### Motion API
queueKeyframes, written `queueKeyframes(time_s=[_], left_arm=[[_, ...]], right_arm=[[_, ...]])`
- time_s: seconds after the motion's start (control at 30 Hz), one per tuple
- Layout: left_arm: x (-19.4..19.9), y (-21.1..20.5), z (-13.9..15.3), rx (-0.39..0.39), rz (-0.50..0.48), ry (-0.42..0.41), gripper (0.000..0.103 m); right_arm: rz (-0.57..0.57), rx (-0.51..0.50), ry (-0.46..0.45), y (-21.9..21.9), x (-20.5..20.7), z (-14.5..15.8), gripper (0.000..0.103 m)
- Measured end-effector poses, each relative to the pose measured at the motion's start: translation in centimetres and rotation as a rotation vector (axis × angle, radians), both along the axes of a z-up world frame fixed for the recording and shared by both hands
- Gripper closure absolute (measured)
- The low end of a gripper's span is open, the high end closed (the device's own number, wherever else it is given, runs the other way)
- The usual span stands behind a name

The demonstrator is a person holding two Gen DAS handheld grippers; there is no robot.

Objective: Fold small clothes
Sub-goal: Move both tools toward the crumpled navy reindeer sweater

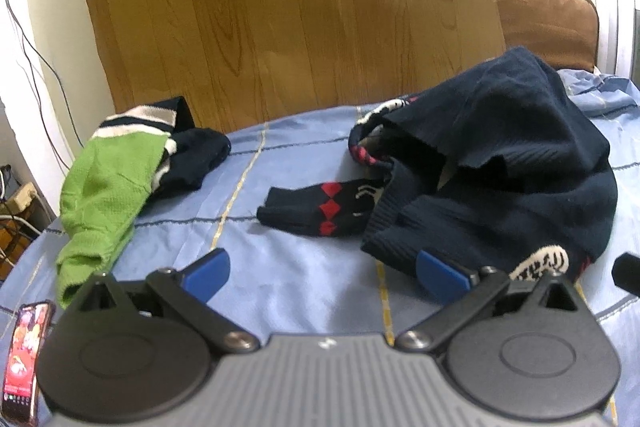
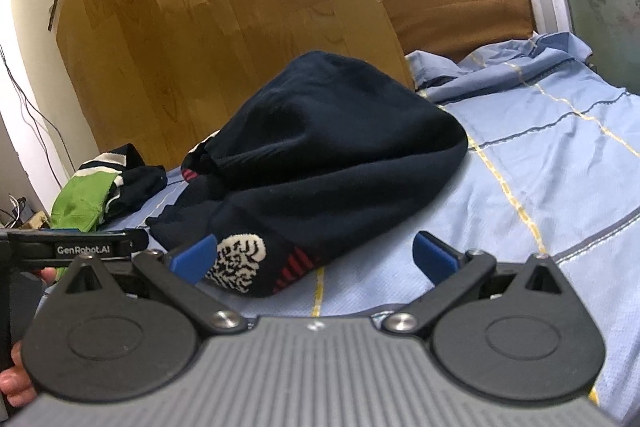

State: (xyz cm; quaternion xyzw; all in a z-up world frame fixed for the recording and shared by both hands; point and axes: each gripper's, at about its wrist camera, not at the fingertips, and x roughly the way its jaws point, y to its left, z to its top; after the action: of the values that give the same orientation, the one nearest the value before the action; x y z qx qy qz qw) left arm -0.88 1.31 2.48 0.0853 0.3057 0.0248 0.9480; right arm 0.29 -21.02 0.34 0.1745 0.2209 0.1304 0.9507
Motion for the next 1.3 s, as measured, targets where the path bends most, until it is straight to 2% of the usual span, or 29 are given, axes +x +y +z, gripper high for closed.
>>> queueKeyframes(time_s=[0.37,0.53,0.7,0.93,1.2,1.3], left_arm=[[0.1,0.0,0.5,0.012,0.009,-0.03,0.0],[0.4,-0.1,1.5,0.024,0.01,-0.061,0.0],[0.8,-0.1,2.3,0.014,0.008,-0.083,0.0],[1.0,0.2,3.1,0.01,0.001,-0.11,0.0],[1.2,0.8,3.4,-0.01,0.006,-0.126,0.0],[1.7,2.1,2.9,-0.072,-0.002,-0.089,0.0]], right_arm=[[0.001,-0.001,-0.004,-0.1,-0.1,0.0,0.0],[0.031,-0.007,-0.037,-0.2,0.4,1.1,0.0],[0.005,-0.032,-0.077,-0.1,1.1,2.4,0.0],[0.034,0.029,-0.053,-0.4,1.8,2.8,0.0],[0.039,-0.029,-0.088,0.5,2.1,3.7,0.0],[0.04,-0.075,-0.072,0.9,2.9,3.7,0.0]])
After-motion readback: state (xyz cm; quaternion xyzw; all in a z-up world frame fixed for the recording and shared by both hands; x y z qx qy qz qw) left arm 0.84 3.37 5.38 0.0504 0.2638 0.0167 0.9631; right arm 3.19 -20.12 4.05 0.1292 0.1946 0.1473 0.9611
